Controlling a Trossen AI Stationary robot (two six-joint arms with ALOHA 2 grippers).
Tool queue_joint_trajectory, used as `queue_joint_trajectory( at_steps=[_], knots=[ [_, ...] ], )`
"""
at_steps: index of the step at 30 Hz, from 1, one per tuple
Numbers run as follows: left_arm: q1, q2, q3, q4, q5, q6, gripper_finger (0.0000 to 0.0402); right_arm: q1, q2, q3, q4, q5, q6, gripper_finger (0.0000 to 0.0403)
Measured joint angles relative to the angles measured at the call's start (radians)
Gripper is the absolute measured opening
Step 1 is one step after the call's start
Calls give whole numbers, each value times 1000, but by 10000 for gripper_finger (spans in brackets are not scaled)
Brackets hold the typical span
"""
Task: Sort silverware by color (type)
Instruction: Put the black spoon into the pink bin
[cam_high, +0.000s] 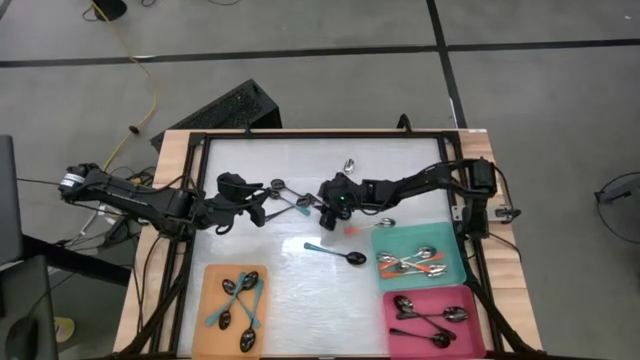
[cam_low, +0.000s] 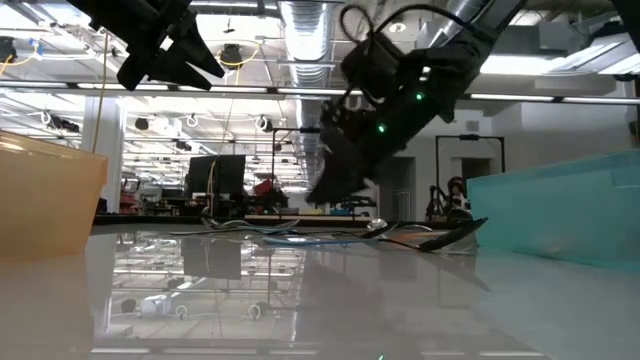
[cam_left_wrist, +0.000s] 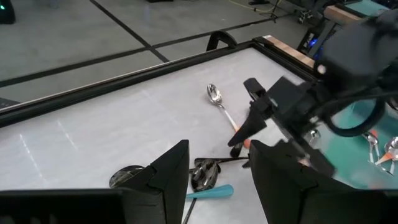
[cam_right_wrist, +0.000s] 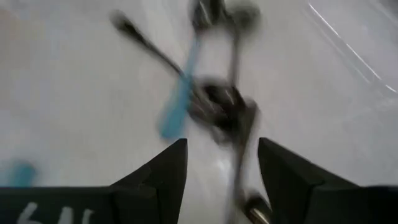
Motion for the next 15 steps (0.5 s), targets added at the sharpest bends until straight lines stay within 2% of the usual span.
queue_joint_trajectory(
  at_steps=[9,15],
  knots=[
    [0,0,0,-5,1,0,151,-27,17,15,-48,16,-13,204],
    [0,0,0,-5,1,1,151,-29,59,17,-17,15,-13,204]
  ],
)
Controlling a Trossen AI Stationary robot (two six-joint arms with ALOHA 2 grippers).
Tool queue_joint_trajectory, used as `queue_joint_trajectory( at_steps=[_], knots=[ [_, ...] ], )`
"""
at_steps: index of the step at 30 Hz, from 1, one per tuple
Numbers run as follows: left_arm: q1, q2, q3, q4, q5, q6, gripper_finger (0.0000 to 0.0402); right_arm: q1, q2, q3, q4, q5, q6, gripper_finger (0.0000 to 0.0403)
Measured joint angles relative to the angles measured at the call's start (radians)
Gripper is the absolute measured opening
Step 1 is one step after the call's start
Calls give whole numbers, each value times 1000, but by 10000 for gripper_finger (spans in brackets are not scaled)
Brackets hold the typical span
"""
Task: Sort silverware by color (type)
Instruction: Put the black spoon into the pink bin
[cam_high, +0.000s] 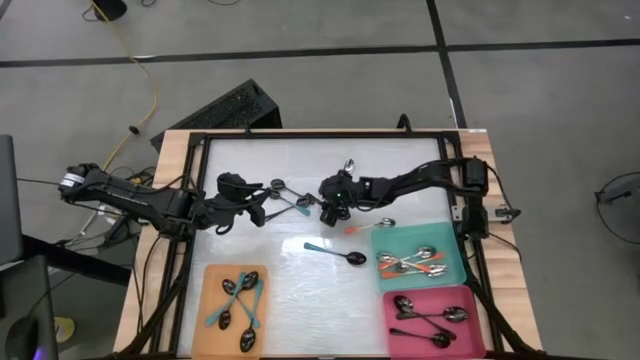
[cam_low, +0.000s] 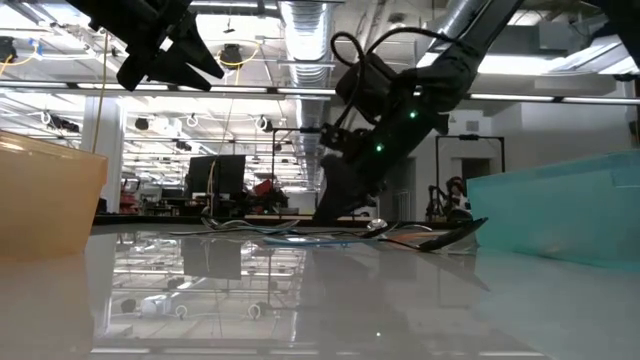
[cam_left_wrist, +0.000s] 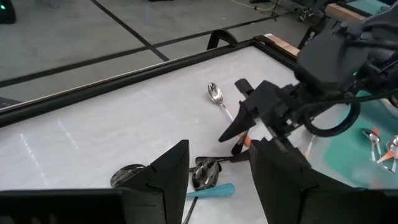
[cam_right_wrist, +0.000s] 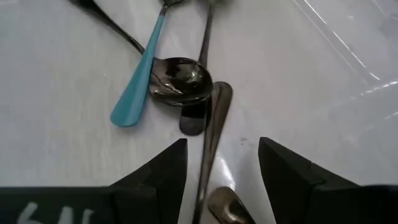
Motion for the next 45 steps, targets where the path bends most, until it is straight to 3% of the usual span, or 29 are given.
queue_joint_trajectory(
  at_steps=[12,22,26,45],
  knots=[
    [0,0,0,1,0,0,151,7,49,4,-1,2,9,194],
    [0,0,0,1,0,0,151,4,49,4,-43,18,87,51],
    [0,0,0,1,0,1,151,4,48,4,-48,17,130,12],
    [0,0,0,1,-1,28,151,-8,-80,-1,-72,20,220,2]
  ],
)
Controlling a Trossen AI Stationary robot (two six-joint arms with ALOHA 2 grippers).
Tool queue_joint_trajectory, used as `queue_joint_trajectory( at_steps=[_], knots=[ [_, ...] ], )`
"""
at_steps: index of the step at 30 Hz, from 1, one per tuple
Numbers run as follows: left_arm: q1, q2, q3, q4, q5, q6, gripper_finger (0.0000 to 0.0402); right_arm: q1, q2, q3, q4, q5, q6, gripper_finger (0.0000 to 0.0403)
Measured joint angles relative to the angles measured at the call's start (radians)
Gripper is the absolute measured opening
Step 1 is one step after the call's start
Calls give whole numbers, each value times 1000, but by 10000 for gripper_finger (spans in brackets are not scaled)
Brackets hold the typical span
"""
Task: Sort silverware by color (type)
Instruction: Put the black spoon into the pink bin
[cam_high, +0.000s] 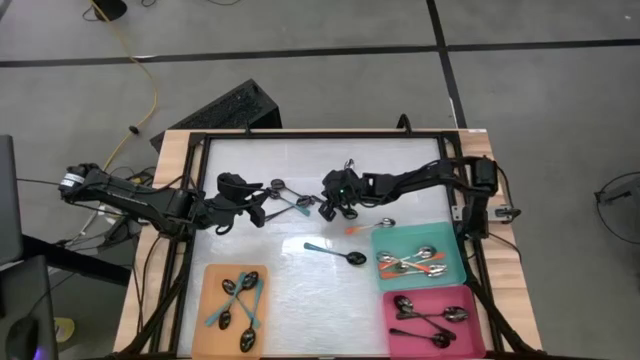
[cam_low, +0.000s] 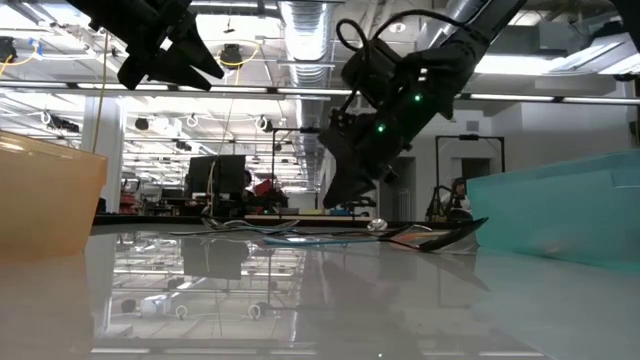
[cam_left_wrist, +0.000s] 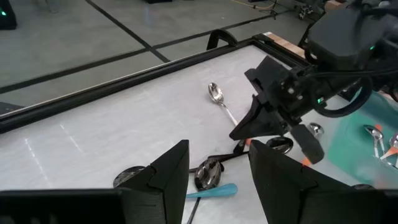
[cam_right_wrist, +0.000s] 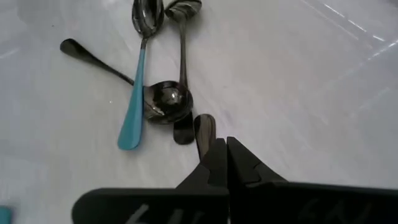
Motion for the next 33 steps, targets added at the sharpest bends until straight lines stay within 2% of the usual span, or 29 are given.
queue_joint_trajectory(
  at_steps=[6,12,16,20,26,33],
  knots=[
    [0,0,0,6,-1,23,151,18,-29,1,-139,-18,-5,30],
    [0,0,0,8,-10,27,151,51,-29,0,-347,0,-27,102],
    [0,0,0,8,-11,27,151,66,-30,1,-346,10,-37,156],
    [0,0,0,8,-11,27,151,68,-17,2,-288,36,-41,192],
    [0,0,0,8,-11,26,151,73,9,3,-250,37,-38,204],
    [0,0,0,8,-10,25,151,75,37,5,-246,35,-30,177]
  ],
)
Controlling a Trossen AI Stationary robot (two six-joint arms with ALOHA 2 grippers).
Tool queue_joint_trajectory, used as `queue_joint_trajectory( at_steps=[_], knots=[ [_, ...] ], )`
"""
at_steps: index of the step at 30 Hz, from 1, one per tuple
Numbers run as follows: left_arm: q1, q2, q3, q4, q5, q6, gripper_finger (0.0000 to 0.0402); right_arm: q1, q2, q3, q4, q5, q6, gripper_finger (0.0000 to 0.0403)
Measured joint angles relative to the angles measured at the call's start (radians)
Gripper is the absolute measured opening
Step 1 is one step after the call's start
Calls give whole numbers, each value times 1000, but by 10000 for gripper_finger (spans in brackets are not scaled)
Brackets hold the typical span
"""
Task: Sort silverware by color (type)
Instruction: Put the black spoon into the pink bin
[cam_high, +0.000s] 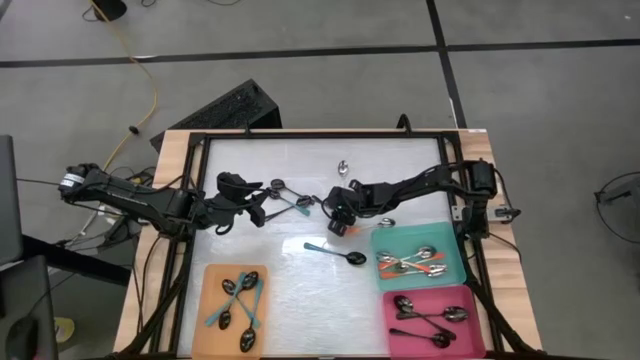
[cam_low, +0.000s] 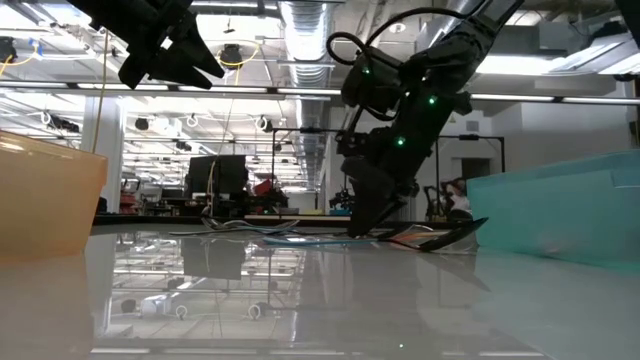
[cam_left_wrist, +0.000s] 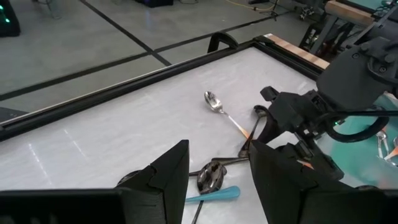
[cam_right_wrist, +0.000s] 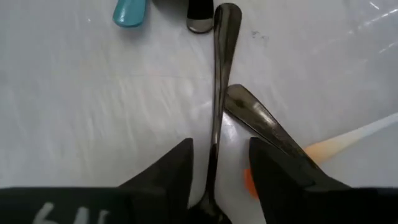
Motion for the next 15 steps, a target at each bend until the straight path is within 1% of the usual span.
queue_joint_trajectory(
  at_steps=[4,6,9,12,13,15],
  knots=[
    [0,0,0,0,0,-1,151,12,35,2,6,3,5,153],
    [0,0,0,0,0,-2,151,22,38,2,-1,17,19,132],
    [0,0,0,0,0,-3,151,37,40,1,-1,56,27,80],
    [0,0,0,0,0,-8,151,39,33,0,-6,56,40,21],
    [0,0,0,0,0,-9,151,38,33,-1,-7,55,50,13],
    [0,0,0,0,0,-10,151,39,33,-1,-7,56,68,14]
  ],
)
